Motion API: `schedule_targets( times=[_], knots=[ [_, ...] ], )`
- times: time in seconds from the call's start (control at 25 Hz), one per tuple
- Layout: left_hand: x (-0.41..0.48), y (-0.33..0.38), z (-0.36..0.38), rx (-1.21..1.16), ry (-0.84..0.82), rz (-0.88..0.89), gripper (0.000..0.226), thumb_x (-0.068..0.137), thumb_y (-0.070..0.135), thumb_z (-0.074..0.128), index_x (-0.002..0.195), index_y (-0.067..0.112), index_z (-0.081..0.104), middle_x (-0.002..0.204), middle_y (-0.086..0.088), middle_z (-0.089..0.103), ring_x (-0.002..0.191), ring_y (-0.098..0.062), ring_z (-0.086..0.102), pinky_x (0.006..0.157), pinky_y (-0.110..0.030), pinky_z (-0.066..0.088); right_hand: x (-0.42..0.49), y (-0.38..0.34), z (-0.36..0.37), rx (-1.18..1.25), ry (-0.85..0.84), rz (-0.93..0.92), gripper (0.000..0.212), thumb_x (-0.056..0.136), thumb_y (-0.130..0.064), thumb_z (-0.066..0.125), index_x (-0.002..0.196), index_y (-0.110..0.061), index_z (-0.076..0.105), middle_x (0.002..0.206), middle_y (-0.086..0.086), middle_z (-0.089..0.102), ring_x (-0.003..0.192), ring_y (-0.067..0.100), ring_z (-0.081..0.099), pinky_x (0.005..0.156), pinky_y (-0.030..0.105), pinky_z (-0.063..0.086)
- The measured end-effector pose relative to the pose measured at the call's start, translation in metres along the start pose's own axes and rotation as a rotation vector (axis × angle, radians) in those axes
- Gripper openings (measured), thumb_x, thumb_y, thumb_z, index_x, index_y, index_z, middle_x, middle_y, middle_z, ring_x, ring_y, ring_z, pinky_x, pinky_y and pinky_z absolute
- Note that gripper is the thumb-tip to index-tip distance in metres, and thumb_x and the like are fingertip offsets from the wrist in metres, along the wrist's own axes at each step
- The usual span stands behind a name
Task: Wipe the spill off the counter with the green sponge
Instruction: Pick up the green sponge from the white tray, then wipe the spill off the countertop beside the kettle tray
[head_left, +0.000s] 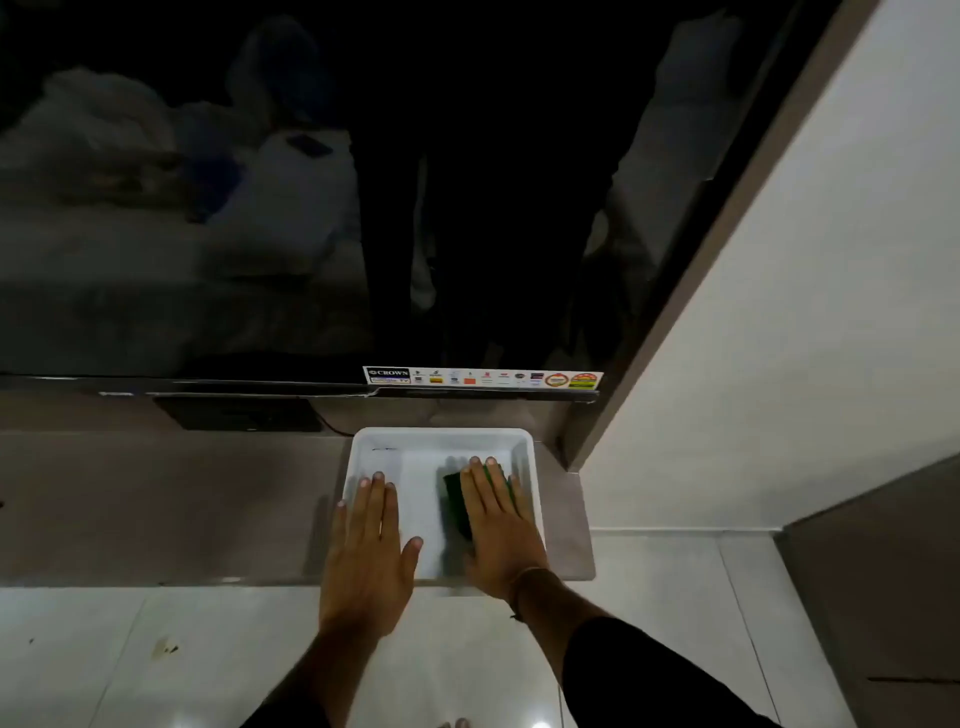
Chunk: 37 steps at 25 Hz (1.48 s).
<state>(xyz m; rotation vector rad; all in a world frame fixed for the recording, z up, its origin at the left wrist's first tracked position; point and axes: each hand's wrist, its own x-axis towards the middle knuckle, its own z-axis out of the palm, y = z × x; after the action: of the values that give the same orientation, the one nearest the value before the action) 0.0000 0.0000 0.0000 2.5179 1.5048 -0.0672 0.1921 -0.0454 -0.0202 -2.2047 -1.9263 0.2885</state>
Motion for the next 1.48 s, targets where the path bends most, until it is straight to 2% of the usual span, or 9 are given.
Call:
schedule_targets(
  times=[0.36,0.64,0.8,0.92,1.0,1.12,1.24,1.4,1.48],
  knots=[
    [0.048,-0.007,0.032,0.011,0.037,0.061,0.078,0.103,0.055,0.013,0.163,0.005,0.009,0.173,-0.018,0.000,0.160,-0.034,-0.005,0.130,-0.056,0.014,0.026,0.015,0.045,-0.125,-0.158,0.003,0.072,0.106,-0.014,0.042,0.162,-0.012,-0.003,0.173,0.008,-0.004,0.157,0.031,-0.007,0.126,0.046,-0.002],
    [0.042,0.006,0.012,-0.021,0.032,0.057,0.084,0.100,0.060,0.011,0.162,0.005,0.012,0.173,-0.016,0.005,0.161,-0.031,-0.001,0.130,-0.055,0.016,0.026,0.019,0.005,-0.110,-0.089,-0.092,0.084,0.100,-0.013,0.061,0.162,-0.012,0.006,0.172,0.011,0.006,0.157,0.032,0.001,0.112,0.042,-0.017],
    [0.026,0.055,-0.018,-0.026,0.052,0.118,0.089,0.096,0.066,-0.005,0.163,0.009,0.007,0.172,-0.011,0.001,0.160,-0.031,-0.003,0.132,-0.052,0.000,-0.012,0.028,-0.055,-0.130,-0.001,-0.068,0.098,0.077,-0.015,0.087,0.157,-0.009,0.031,0.164,0.012,0.036,0.152,0.033,0.030,0.115,0.043,-0.001],
    [0.014,0.128,-0.026,-0.017,0.012,0.211,0.092,0.090,0.069,-0.013,0.163,0.014,-0.007,0.172,-0.008,-0.011,0.159,-0.029,-0.011,0.130,-0.047,-0.009,-0.061,0.070,-0.100,-0.114,0.041,0.025,0.091,0.065,-0.014,0.093,0.146,-0.009,0.052,0.151,0.010,0.055,0.141,0.030,0.049,0.114,0.044,0.020],
    [0.010,0.190,-0.025,-0.037,0.008,0.330,0.097,0.092,0.069,-0.011,0.163,0.008,0.013,0.172,-0.012,0.008,0.160,-0.033,0.010,0.127,-0.044,-0.006,-0.103,0.119,-0.120,-0.132,0.117,0.105,0.087,0.067,-0.002,0.086,0.147,-0.007,0.051,0.152,0.011,0.054,0.143,0.031,0.046,0.116,0.043,0.024],
    [0.002,0.297,-0.013,-0.014,0.012,0.561,0.090,0.102,0.062,0.003,0.153,0.000,0.043,0.162,-0.020,0.041,0.155,-0.037,0.029,0.123,-0.044,0.002,-0.187,0.210,-0.143,-0.193,0.244,0.317,0.086,0.078,0.013,0.063,0.157,-0.005,0.032,0.164,0.013,0.035,0.153,0.032,0.026,0.121,0.048,0.013],
    [-0.015,0.428,0.009,-0.021,0.041,0.762,0.086,0.102,0.060,0.004,0.148,-0.002,0.042,0.159,-0.021,0.045,0.159,-0.029,0.002,0.122,-0.044,0.002,-0.288,0.310,-0.165,-0.147,0.297,0.513,0.085,0.089,0.015,0.046,0.162,-0.009,0.009,0.172,0.009,0.010,0.157,0.032,0.003,0.121,0.048,-0.010],
    [-0.051,0.593,0.032,0.012,-0.060,0.956,0.096,0.101,0.064,0.002,0.138,-0.005,0.058,0.146,-0.023,0.058,0.133,-0.047,0.058,0.125,-0.038,-0.007,-0.414,0.407,-0.202,-0.133,0.289,0.732,0.083,0.090,0.011,0.039,0.162,-0.010,0.004,0.173,0.009,0.003,0.158,0.031,-0.006,0.119,0.045,-0.018],
    [-0.076,0.666,0.040,0.066,-0.073,1.069,0.097,0.102,0.063,0.002,0.136,-0.005,0.062,0.145,-0.025,0.060,0.130,-0.046,0.061,0.123,-0.042,-0.002,-0.474,0.441,-0.222,-0.133,0.321,0.859,0.085,0.086,0.013,0.037,0.162,-0.009,0.007,0.172,0.010,0.006,0.158,0.032,-0.003,0.121,0.046,-0.014]
  ],
)
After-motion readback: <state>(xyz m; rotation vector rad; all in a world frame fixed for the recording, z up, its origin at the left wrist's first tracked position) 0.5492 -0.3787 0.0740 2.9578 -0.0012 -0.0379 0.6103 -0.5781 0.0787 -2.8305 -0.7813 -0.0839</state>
